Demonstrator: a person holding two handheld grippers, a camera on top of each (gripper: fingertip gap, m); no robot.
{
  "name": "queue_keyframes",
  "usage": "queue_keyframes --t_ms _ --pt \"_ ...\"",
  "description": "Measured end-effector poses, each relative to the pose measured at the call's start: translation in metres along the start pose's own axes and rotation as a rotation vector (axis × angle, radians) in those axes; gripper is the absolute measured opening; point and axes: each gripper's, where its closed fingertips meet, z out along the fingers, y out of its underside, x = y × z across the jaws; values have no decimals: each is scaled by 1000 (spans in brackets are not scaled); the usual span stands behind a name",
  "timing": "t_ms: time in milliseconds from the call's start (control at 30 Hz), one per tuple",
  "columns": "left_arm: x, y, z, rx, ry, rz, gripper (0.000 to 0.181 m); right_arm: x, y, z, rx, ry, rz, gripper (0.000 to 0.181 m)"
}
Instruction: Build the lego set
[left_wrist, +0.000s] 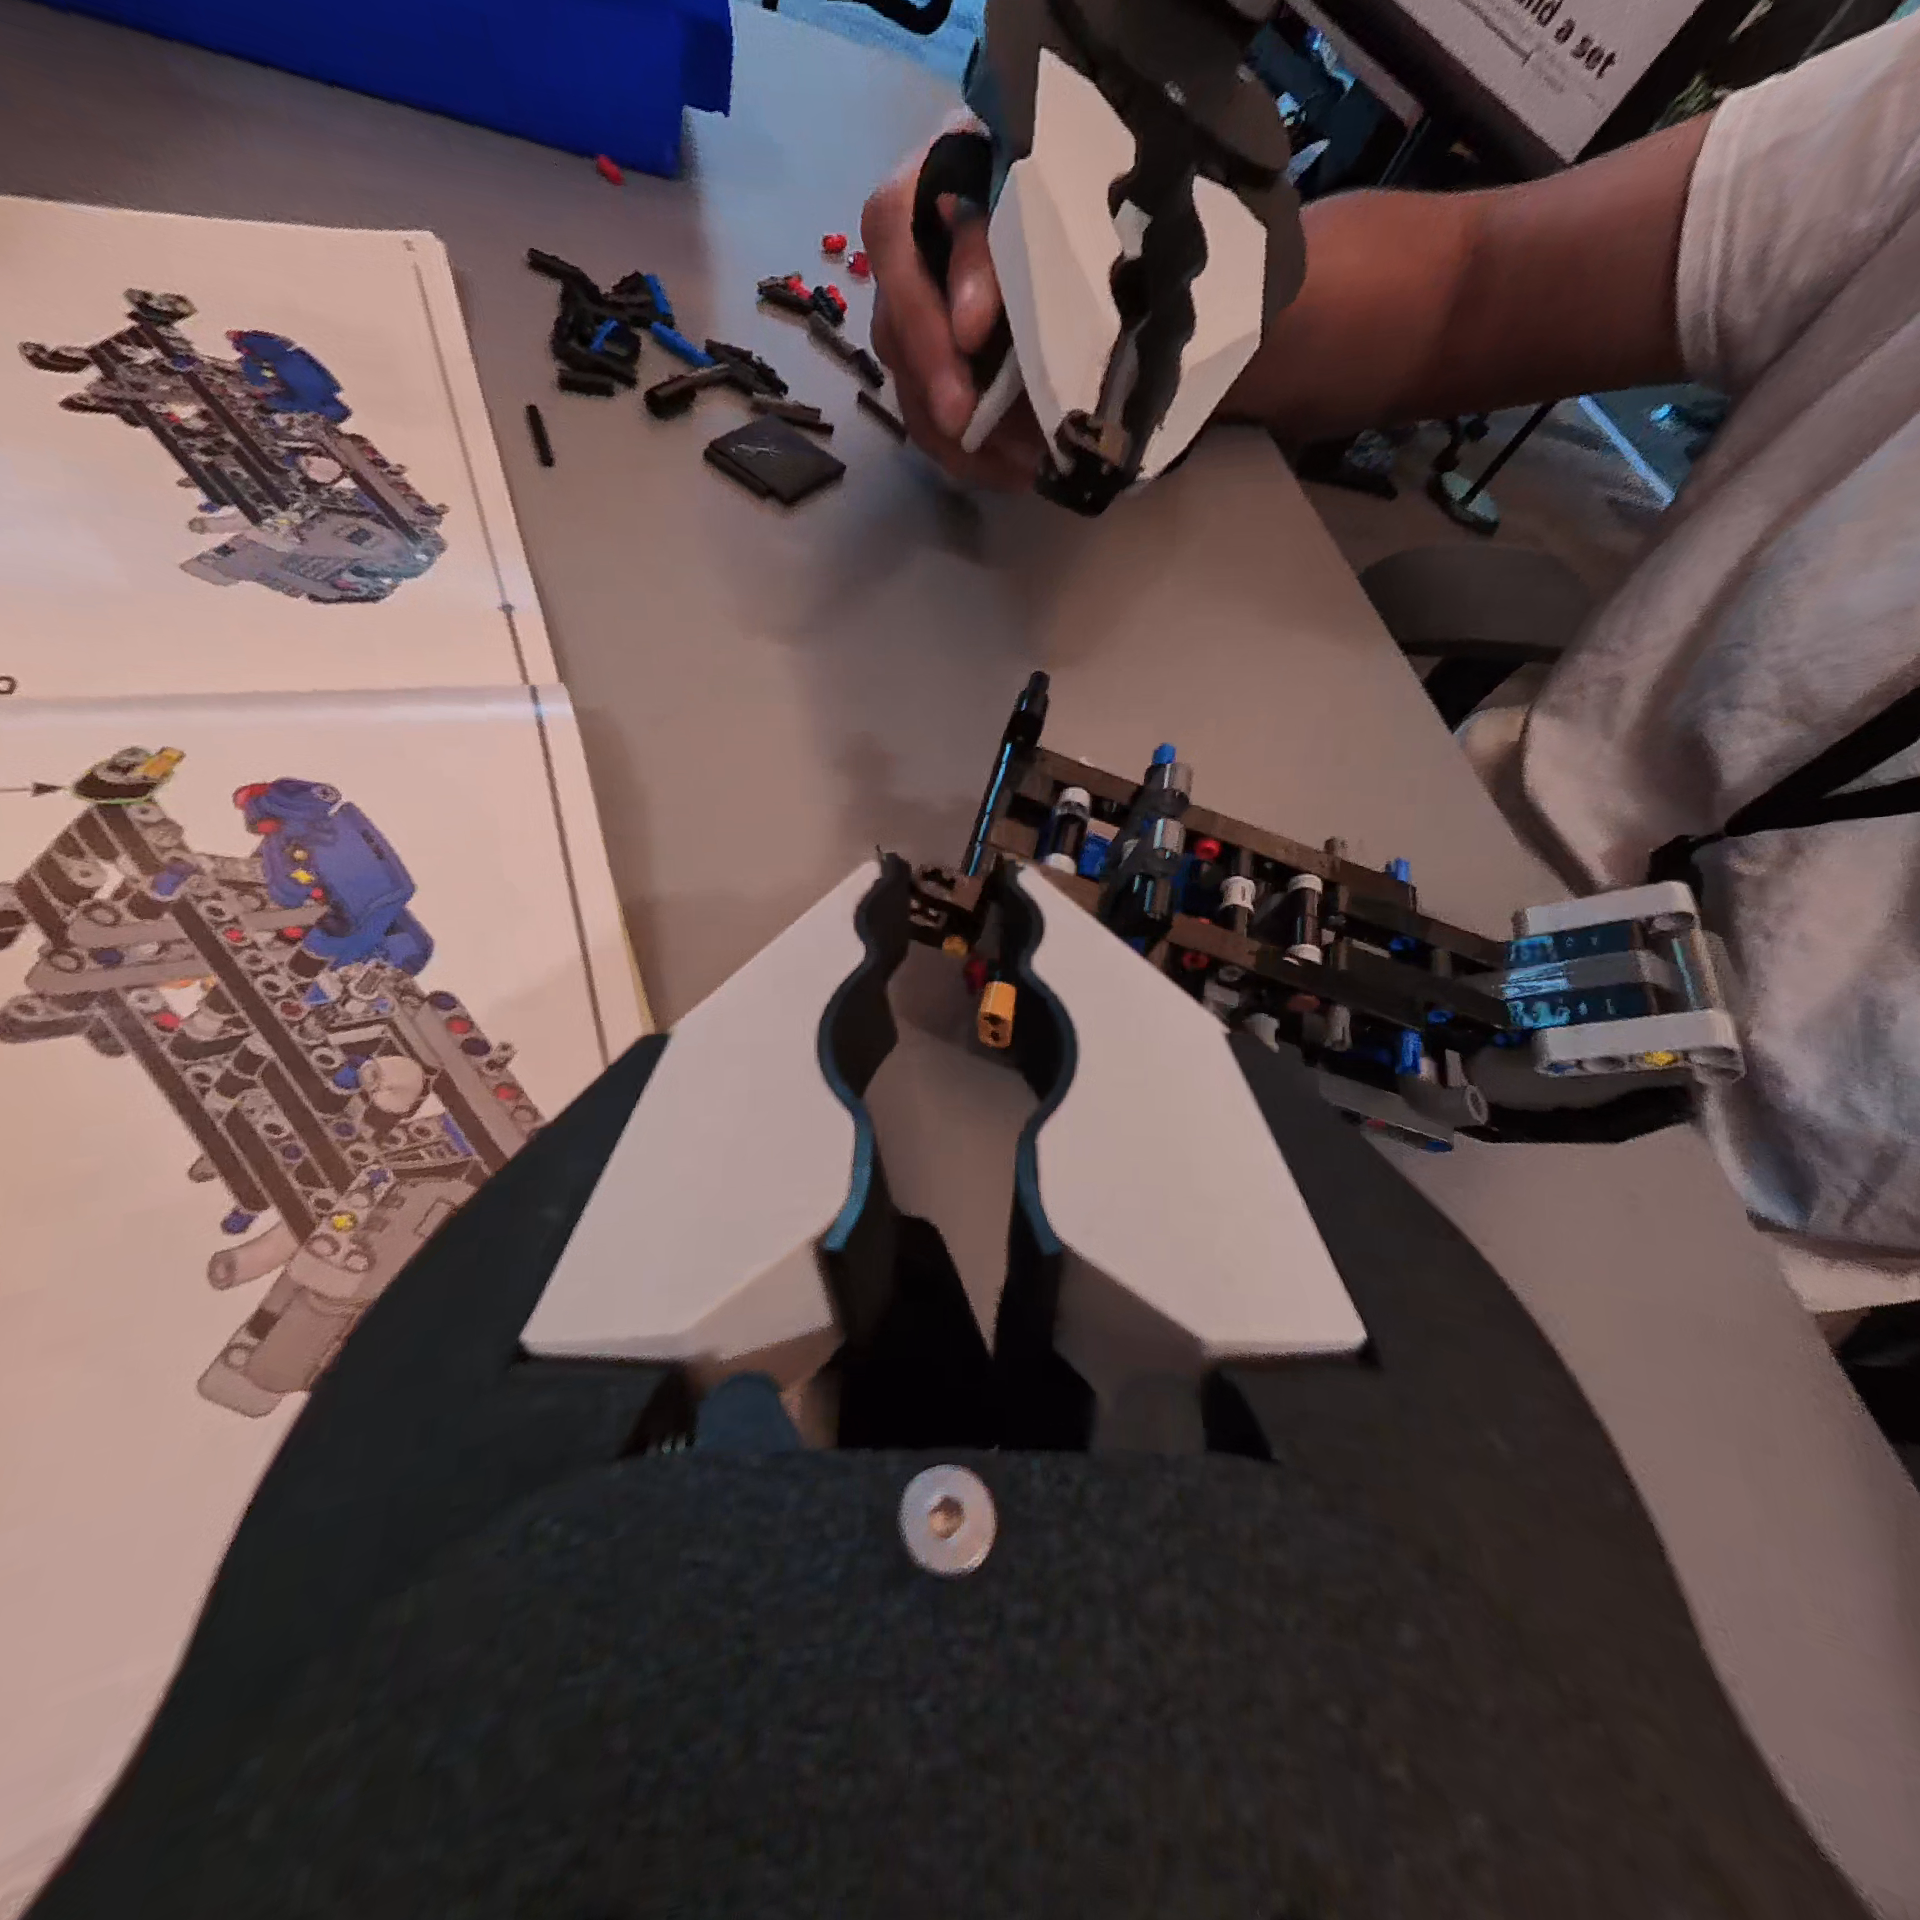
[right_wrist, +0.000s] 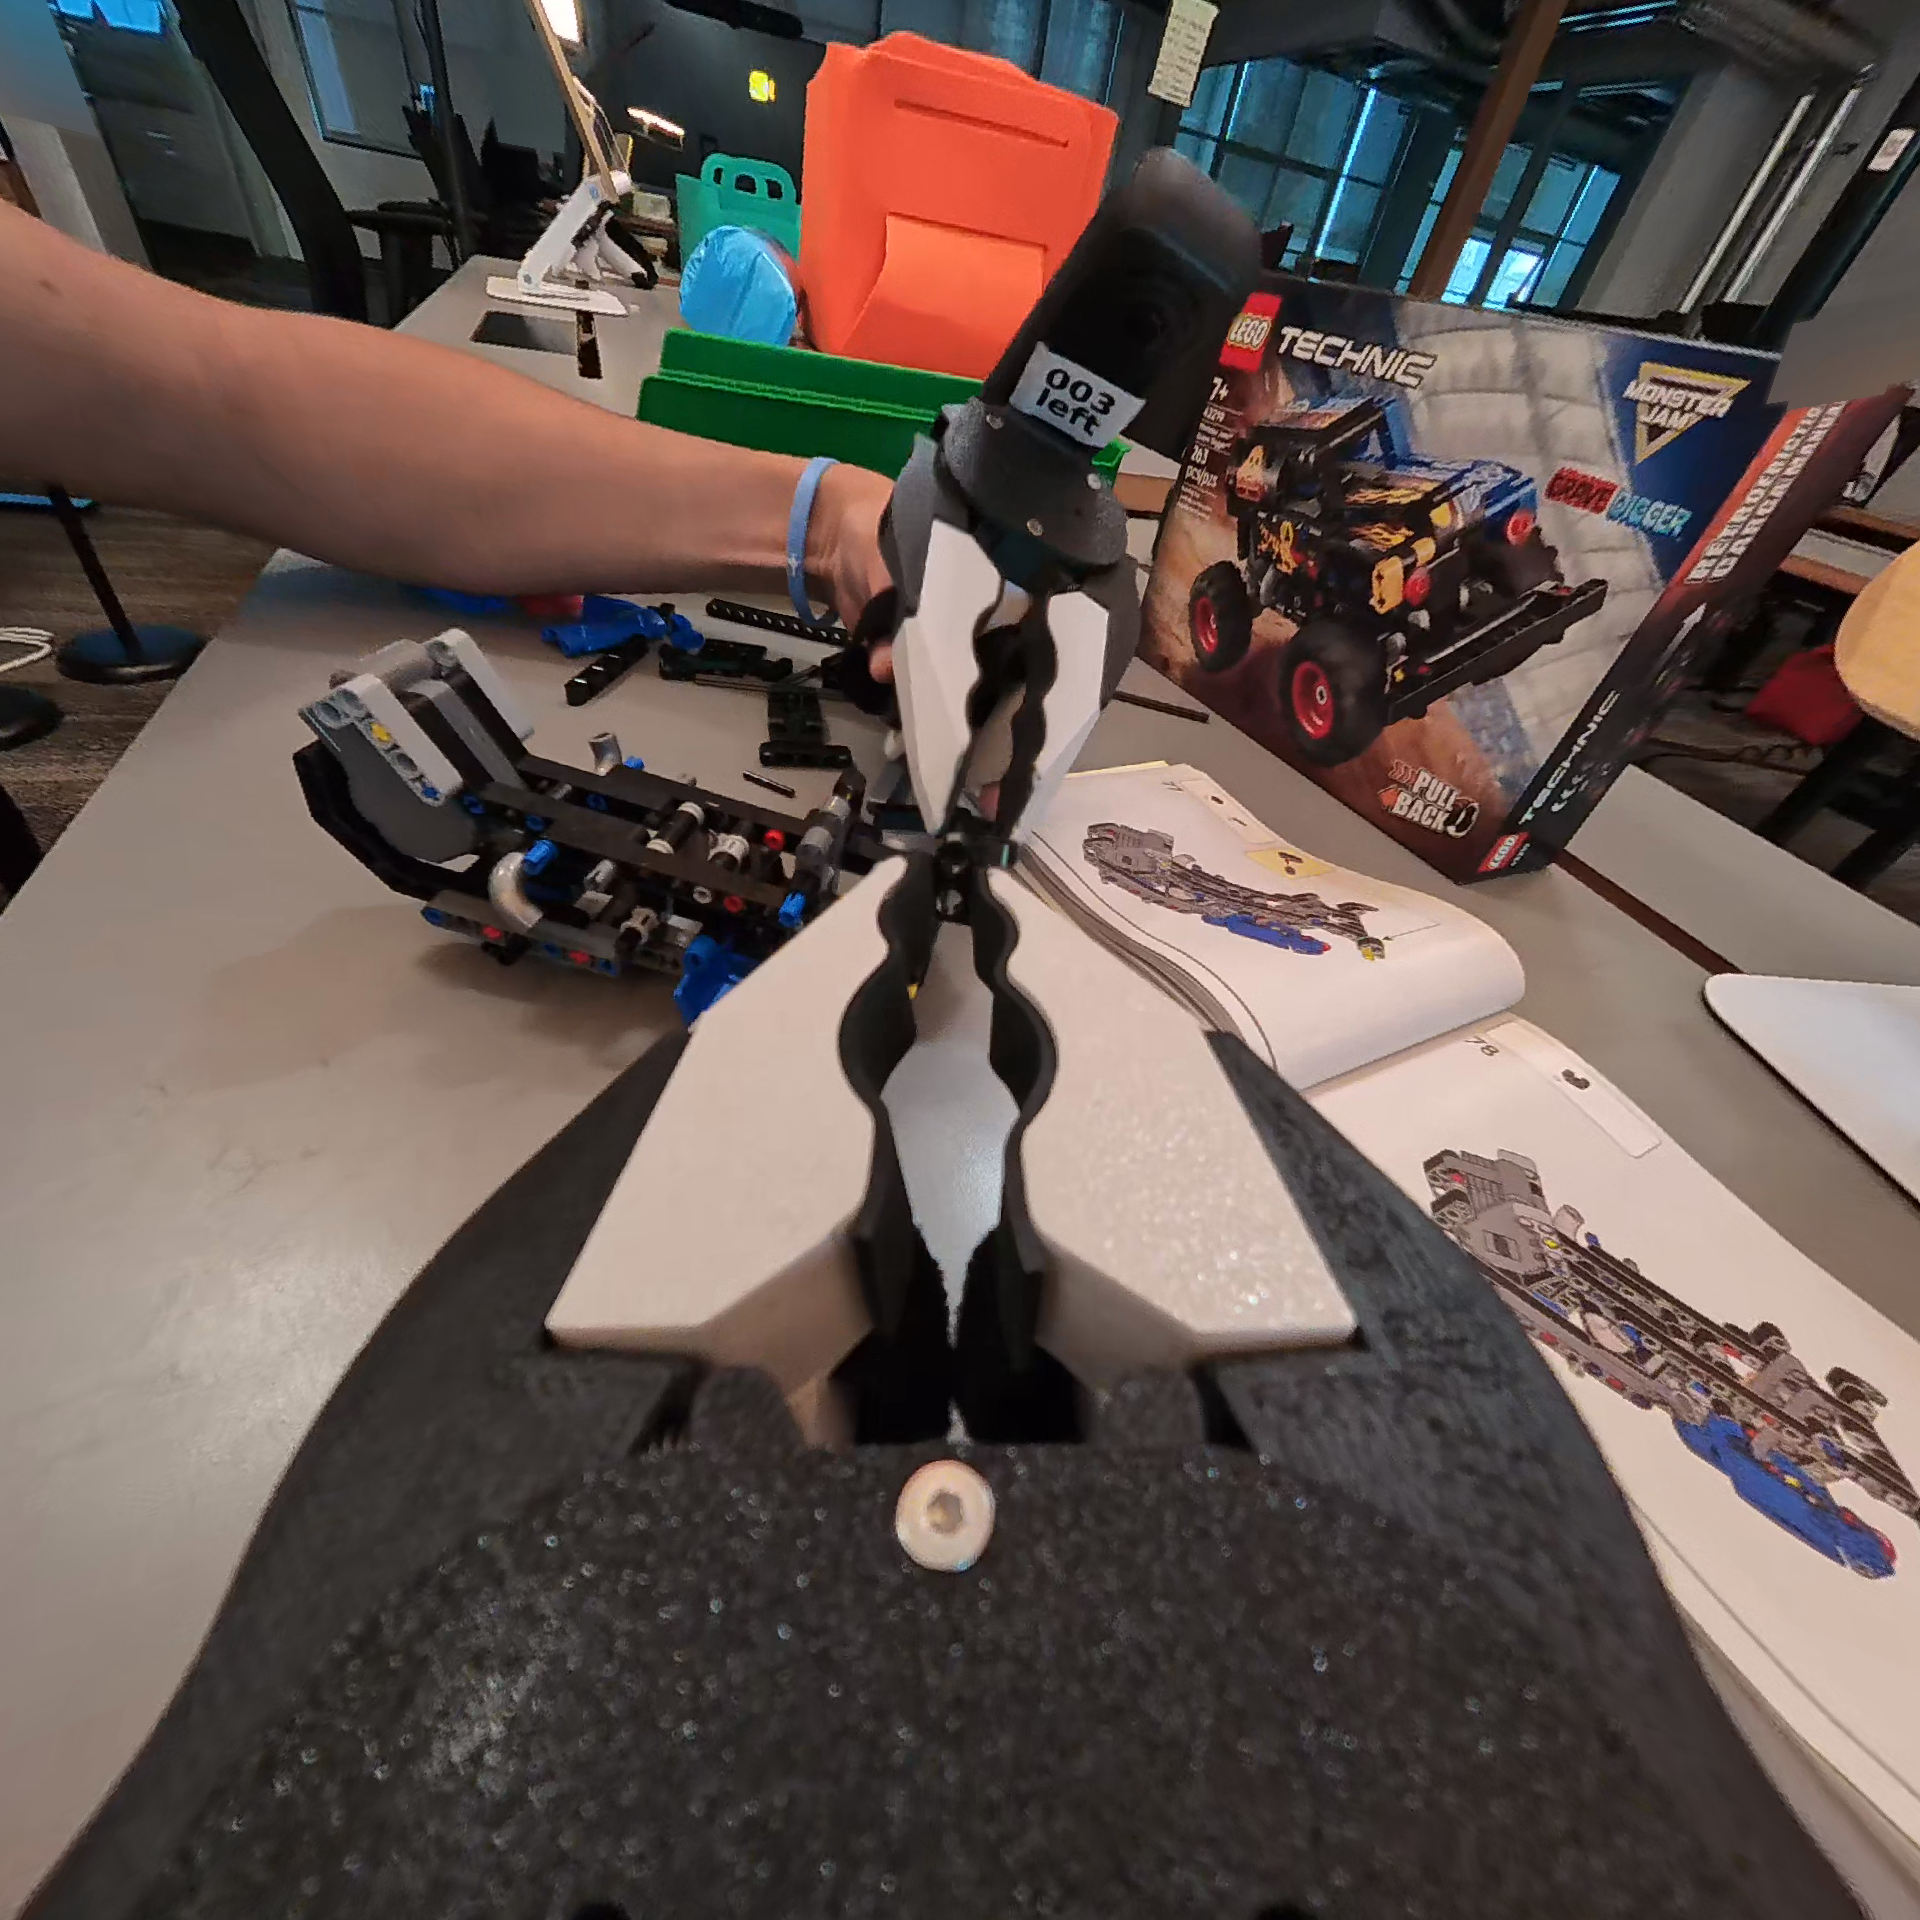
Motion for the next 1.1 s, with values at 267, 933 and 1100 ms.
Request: queue_keyframes --t_ms 267,933,1100 --pt "0 11 -18 -81 -130 -26 14 -2 0 1 2 -12 -7 7" --pt "32 43 -26 -139 -471 19 21 -25 3 55 -140 -434 464 6" --pt "28 39 -23 -65 -441 6 14 -12 -9 46 -54 -386 484 6"
